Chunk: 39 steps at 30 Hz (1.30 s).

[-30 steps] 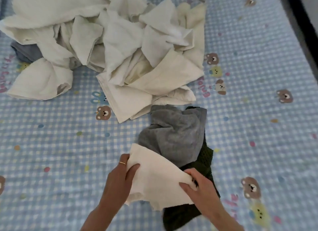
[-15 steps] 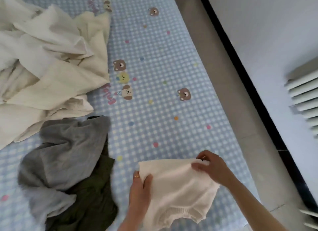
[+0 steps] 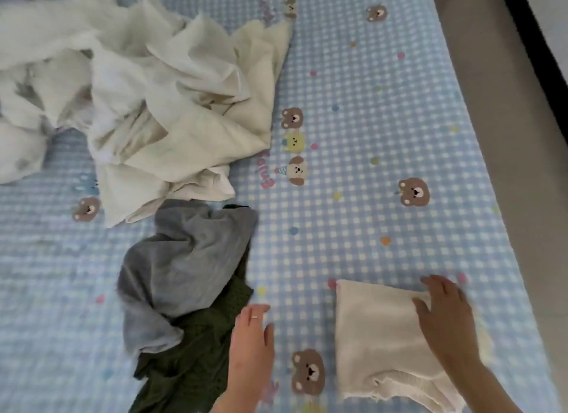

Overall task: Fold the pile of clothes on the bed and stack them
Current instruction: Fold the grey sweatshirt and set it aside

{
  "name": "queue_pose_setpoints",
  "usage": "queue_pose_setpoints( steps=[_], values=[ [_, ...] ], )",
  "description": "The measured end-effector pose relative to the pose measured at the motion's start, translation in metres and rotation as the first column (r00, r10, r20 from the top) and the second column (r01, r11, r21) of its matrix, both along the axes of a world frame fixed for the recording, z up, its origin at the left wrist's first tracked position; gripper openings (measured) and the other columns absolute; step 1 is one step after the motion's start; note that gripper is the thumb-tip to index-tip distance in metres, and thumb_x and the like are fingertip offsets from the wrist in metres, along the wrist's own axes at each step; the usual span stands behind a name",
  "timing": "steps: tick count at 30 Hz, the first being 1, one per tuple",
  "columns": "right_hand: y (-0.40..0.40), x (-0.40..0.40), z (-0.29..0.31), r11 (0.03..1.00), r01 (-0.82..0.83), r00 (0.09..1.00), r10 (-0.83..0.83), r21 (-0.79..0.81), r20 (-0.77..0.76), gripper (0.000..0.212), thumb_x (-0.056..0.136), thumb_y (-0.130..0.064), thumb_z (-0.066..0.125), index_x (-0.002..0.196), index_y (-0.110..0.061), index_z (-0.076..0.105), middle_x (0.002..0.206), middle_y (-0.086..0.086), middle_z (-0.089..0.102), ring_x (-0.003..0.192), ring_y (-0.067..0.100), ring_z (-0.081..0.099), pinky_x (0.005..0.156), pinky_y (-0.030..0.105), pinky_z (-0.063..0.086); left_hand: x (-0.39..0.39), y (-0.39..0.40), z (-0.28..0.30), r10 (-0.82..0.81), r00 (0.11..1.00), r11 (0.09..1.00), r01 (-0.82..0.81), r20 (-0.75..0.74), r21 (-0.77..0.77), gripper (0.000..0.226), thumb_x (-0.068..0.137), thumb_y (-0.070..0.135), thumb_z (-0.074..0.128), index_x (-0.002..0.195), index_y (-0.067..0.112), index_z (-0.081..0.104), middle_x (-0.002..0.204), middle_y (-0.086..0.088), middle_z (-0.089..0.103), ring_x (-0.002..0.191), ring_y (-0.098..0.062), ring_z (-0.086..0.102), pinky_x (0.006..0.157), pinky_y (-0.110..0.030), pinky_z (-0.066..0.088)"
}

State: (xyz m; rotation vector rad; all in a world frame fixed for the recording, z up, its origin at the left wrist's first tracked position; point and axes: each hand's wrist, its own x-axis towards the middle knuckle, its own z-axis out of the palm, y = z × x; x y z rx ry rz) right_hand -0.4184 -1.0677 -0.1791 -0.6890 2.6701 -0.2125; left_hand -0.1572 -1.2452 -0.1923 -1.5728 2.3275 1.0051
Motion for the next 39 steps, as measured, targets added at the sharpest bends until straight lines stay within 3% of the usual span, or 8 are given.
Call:
queue_pose_setpoints(
  steps=[4, 8, 11, 14, 19, 23, 28, 39],
  values=[
    [-0.090, 0.080, 0.008, 0.963, -0.204, 0.919, 0.251, -0.179, 0.304, 0.040, 0.092, -0.022, 0.057, 0.131, -0.017, 0.050, 0.135, 0.001, 0.049, 0.126, 0.019, 0.046, 0.103, 0.032, 0.037, 0.090, -0.052, 0.004, 0.133, 0.981, 0.963, -0.094, 0.140, -0.254, 0.051, 0.065, 0.011, 0.084, 0.112, 0.007, 0.063, 0.119, -0.017, 0.058, 0.105, -0.039, 0.058, 0.087, -0.048, 0.050],
    [-0.186, 0.143, -0.002, 0.848, -0.429, 0.781, 0.521, -0.312, 0.345, 0.048, 0.100, -0.032, 0.042, 0.146, -0.024, 0.031, 0.151, -0.011, 0.029, 0.139, 0.006, 0.025, 0.112, 0.022, 0.021, 0.135, -0.089, 0.002, 0.153, 0.931, 0.981, -0.104, 0.332, -0.161, 0.081, 0.075, 0.037, 0.075, 0.144, 0.026, 0.034, 0.153, -0.014, 0.024, 0.135, -0.033, 0.035, 0.102, -0.041, 0.042],
    [-0.238, 0.180, -0.024, 0.724, -0.624, 0.671, 0.689, -0.295, 0.274, 0.054, 0.099, -0.021, 0.046, 0.149, -0.021, 0.025, 0.157, -0.004, 0.019, 0.144, 0.011, 0.018, 0.115, 0.024, 0.020, 0.163, -0.113, -0.019, 0.179, 0.941, 0.983, -0.163, 0.287, -0.079, 0.056, 0.090, 0.025, 0.056, 0.143, 0.026, 0.036, 0.150, -0.008, 0.030, 0.131, -0.024, 0.041, 0.098, -0.034, 0.044],
    [-0.260, 0.199, -0.052, 0.609, -0.770, 0.573, 0.791, -0.189, 0.214, 0.063, 0.095, -0.010, 0.049, 0.150, -0.020, 0.021, 0.160, 0.005, 0.007, 0.147, 0.022, 0.008, 0.119, 0.035, 0.014, 0.181, -0.134, -0.014, 0.270, 0.956, 0.962, -0.264, 0.114, -0.066, 0.023, 0.091, 0.010, 0.052, 0.113, 0.014, 0.059, 0.106, -0.010, 0.058, 0.088, -0.027, 0.058, 0.075, -0.040, 0.045],
    [-0.272, 0.214, -0.047, 0.743, -0.632, 0.727, 0.667, -0.220, 0.163, 0.024, 0.096, -0.014, 0.052, 0.117, -0.011, 0.063, 0.144, 0.008, 0.046, 0.137, 0.024, 0.037, 0.111, 0.035, 0.032, 0.238, -0.167, 0.027, 0.484, 0.842, 0.854, -0.514, -0.236, -0.082, 0.026, 0.094, -0.006, 0.039, 0.100, 0.015, 0.052, 0.090, 0.006, 0.050, 0.071, 0.004, 0.054, 0.058, -0.013, 0.049],
    [-0.273, 0.229, 0.010, 0.871, -0.323, 0.869, 0.428, -0.371, 0.248, 0.022, 0.096, -0.011, 0.049, 0.114, -0.015, 0.062, 0.105, -0.002, 0.064, 0.095, 0.019, 0.063, 0.078, 0.026, 0.047, 0.286, -0.194, 0.059, 0.582, 0.728, 0.792, -0.608, -0.362, 0.049, 0.033, 0.099, -0.005, 0.027, 0.108, 0.006, 0.057, 0.109, -0.006, 0.059, 0.092, -0.010, 0.063, 0.071, -0.022, 0.056],
    [-0.280, 0.256, 0.109, 0.842, -0.262, 0.897, 0.392, -0.472, 0.202, 0.024, 0.098, -0.011, 0.044, 0.110, -0.028, 0.056, 0.082, -0.010, 0.061, 0.059, 0.002, 0.054, 0.053, 0.013, 0.039, 0.335, -0.231, 0.121, 0.536, 0.741, 0.833, -0.542, -0.404, 0.112, 0.053, 0.086, -0.021, 0.038, 0.108, 0.024, 0.058, 0.094, 0.005, 0.066, 0.076, 0.004, 0.061, 0.061, -0.010, 0.047],
    [-0.310, 0.303, 0.278, 0.788, -0.250, 0.967, 0.231, -0.562, -0.106, 0.014, 0.098, -0.013, 0.044, 0.101, -0.020, 0.056, 0.080, -0.003, 0.059, 0.069, 0.007, 0.054, 0.055, 0.026, 0.039, 0.403, -0.312, 0.252, 0.429, 0.662, 0.888, -0.432, -0.615, 0.154, 0.036, 0.090, -0.007, 0.046, 0.083, 0.024, 0.063, 0.075, 0.004, 0.069, 0.067, -0.006, 0.063, 0.061, -0.025, 0.049]
  ],
)
